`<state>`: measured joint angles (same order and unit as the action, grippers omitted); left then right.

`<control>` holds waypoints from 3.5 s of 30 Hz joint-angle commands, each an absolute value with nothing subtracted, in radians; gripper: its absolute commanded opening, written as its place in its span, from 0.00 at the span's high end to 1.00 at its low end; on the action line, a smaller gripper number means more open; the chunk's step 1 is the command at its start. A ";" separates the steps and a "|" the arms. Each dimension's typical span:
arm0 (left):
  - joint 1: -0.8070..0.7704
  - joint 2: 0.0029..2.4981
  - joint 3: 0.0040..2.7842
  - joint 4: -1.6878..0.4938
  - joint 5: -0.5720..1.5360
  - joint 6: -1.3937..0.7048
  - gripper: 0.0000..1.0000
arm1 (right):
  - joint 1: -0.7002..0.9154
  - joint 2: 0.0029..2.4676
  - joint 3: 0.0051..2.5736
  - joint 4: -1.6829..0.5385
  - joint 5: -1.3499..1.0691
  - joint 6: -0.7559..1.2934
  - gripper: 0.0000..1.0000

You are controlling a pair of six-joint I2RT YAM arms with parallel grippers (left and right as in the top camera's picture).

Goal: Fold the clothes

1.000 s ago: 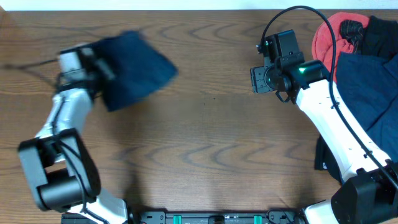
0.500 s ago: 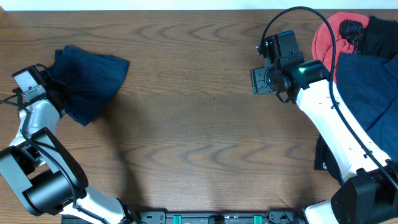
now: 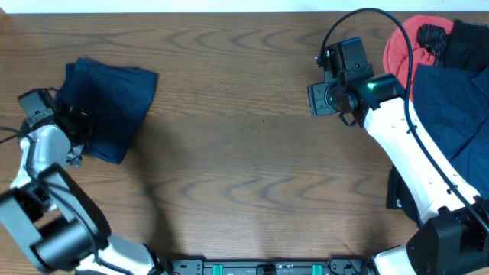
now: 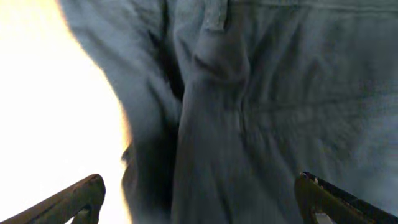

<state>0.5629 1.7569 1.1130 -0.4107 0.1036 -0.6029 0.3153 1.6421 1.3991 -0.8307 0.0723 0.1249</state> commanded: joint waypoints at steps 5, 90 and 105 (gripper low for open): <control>0.502 1.483 1.108 -0.432 0.096 -0.551 0.02 | 0.304 1.648 1.400 -0.821 0.058 0.134 0.01; -0.128 0.463 0.932 -0.885 -0.098 -0.159 0.02 | 0.052 0.031 0.460 -0.699 0.124 0.093 0.01; -0.128 0.462 0.932 -0.885 -0.098 -0.159 0.02 | 0.027 0.006 0.007 0.025 0.097 0.089 0.01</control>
